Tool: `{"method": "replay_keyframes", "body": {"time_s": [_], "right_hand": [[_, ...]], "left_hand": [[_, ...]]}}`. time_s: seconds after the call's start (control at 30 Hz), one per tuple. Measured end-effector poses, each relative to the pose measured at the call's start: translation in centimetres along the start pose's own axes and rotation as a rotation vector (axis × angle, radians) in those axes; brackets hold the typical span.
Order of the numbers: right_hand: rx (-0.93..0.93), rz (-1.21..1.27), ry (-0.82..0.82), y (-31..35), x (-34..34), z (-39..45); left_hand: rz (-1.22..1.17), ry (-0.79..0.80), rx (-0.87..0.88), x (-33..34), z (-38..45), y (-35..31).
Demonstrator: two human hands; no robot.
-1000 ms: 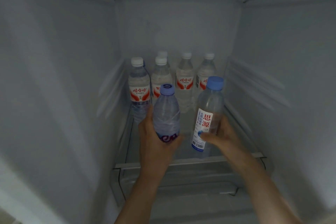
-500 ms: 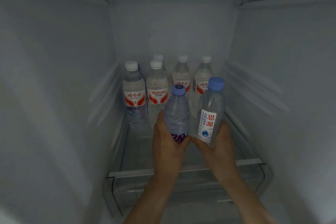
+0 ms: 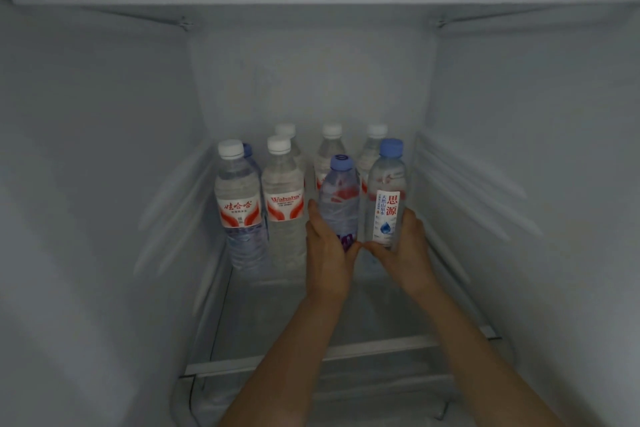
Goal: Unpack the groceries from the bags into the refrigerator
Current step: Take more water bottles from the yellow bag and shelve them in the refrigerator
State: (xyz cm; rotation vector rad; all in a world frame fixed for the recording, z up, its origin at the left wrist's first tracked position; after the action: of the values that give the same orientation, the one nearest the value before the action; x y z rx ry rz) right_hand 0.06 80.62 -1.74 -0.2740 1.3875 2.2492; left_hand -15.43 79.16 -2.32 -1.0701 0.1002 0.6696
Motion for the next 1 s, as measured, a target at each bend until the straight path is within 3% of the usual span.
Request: {"method": "replay_keyframes", "body": {"time_s": [0.3,0.47,0.83,1.0], "right_hand": [[0.052,0.028,0.009,-1.3,0.8,1.0],[0.068,0.02,0.025,-1.7,1.2,1.2],[0.137,0.088,-0.003,-2.6,1.2,0.6],[0.145,0.033,0.034,-3.0,1.9,0.5]], "left_hand": [[0.126,-0.078,-0.02,0.4,-0.6,0.4],[0.276,-0.171,0.085,-0.1,-2.0,-0.8],[0.35,-0.175,0.102,0.0,-1.9,-1.5],[0.295,-0.053,0.02,0.5,-2.1,0.1]]}}
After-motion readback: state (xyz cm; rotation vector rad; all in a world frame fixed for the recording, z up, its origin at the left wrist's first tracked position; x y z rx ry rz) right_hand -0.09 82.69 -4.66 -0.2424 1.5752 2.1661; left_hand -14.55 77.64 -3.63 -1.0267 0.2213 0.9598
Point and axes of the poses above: each hand's wrist, its own z-axis towards the middle knuckle, its own x-axis out of the palm, y = z × x, the point moved 8 cm from there along z, towards the middle knuckle, and after that the axes turned 1 degree about -x, right-handed, at the moved point
